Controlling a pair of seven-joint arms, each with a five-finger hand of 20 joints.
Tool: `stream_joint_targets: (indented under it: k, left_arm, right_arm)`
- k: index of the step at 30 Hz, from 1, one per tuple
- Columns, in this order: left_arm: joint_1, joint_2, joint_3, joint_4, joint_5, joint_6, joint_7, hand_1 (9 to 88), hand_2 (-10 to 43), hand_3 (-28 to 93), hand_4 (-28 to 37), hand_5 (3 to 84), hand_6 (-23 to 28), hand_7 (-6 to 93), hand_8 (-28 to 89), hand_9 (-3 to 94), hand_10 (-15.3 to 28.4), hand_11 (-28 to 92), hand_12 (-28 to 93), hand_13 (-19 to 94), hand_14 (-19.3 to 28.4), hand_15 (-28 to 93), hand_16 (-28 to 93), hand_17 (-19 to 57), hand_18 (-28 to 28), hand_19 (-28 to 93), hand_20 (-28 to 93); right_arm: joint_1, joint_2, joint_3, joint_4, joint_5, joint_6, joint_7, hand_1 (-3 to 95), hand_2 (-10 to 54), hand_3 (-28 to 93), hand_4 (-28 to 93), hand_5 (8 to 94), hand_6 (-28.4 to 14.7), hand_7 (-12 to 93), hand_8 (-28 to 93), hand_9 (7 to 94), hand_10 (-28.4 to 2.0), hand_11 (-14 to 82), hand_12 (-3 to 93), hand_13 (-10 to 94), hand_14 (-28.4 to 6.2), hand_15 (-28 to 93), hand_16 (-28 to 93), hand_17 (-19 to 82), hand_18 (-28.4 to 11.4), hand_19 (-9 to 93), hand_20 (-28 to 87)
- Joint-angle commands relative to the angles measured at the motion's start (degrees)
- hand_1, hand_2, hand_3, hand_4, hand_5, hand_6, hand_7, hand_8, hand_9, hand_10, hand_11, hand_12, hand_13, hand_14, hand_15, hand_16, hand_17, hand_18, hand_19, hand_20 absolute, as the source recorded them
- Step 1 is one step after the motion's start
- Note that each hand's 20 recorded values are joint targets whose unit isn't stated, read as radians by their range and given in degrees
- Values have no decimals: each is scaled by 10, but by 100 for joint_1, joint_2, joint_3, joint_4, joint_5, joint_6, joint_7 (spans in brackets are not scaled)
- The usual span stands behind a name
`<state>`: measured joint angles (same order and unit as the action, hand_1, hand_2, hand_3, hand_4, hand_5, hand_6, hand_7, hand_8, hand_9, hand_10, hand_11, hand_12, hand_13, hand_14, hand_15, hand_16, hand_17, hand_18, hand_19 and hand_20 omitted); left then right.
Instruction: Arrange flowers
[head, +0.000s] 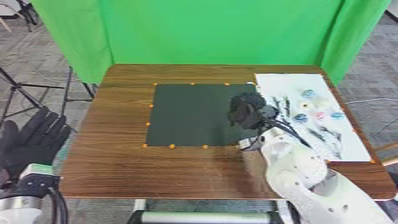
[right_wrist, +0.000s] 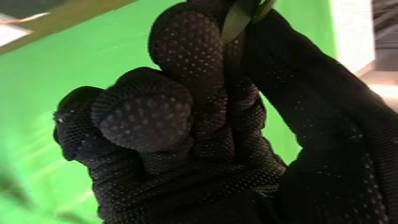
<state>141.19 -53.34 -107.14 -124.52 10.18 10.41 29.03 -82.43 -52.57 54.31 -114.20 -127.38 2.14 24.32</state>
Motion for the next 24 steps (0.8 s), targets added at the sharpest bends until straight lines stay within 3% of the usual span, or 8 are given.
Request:
stream_joint_targets:
  k: [1,3,6,10,12,15,21,24]
  left_arm:
    - [-71,17,107,53,-127,74,-114,256,89,708,-283,393,69,141,-94,342,141,213,117,225,138,316,-81,-47,103,272,82]
    - [-137,49,160,78,-205,40,-108,256,90,707,-283,393,68,140,-94,342,141,213,117,240,143,334,-78,-47,103,274,83]
    - [-189,100,230,103,-173,46,-97,256,91,706,-283,392,69,140,-94,343,142,214,117,245,144,344,-83,-48,104,277,83]
    - [-245,126,273,118,-172,56,-144,255,91,706,-283,392,69,141,-94,344,143,214,116,245,143,343,-88,-48,104,278,82]
    - [-170,135,277,89,-200,78,-90,254,91,707,-283,392,69,141,-94,345,143,214,116,244,143,342,-88,-48,104,279,81]
    - [-257,169,325,112,-196,94,-163,254,91,707,-283,393,69,140,-93,345,143,215,117,244,142,341,-88,-47,104,278,81]
    - [-492,235,492,199,-120,33,-311,254,91,707,-283,392,69,140,-93,345,143,216,116,243,141,338,-88,-48,104,279,81]
    - [-458,257,549,201,-168,38,-227,254,92,706,-283,392,69,140,-93,344,143,215,116,243,141,338,-87,-48,104,279,81]
  right_arm:
    - [1278,-1066,-800,681,392,-770,-340,484,-95,797,-107,775,-88,478,220,937,-51,287,490,926,-35,521,433,617,-177,900,303]
    - [1427,-1243,-976,994,517,-758,-500,486,-95,795,-112,776,-88,477,219,937,-51,287,489,926,-36,521,434,616,-177,901,303]
    - [1591,-1501,-1206,1365,520,-971,-462,492,-95,797,-128,776,-92,477,214,937,-52,288,490,926,-36,522,435,611,-178,905,304]
    - [1723,-1791,-1570,1662,363,-1202,32,490,-95,805,-130,777,-92,476,211,937,-53,293,486,925,-36,525,436,607,-181,908,303]
    - [1786,-1927,-1772,1803,254,-1328,212,488,-95,807,-126,779,-91,475,210,937,-52,295,483,926,-36,526,436,607,-183,910,302]
    - [1787,-2130,-1914,1967,265,-1510,593,486,-95,807,-123,783,-90,472,211,937,-51,297,481,927,-38,527,435,612,-185,914,298]
    - [1793,-2288,-2099,2229,206,-1303,885,484,-95,807,-115,787,-88,465,222,937,-50,302,474,931,-39,529,432,618,-185,922,286]
    - [1849,-2344,-2164,2298,76,-1174,832,485,-95,804,-115,788,-87,463,225,937,-49,307,469,931,-38,529,431,621,-185,925,280]
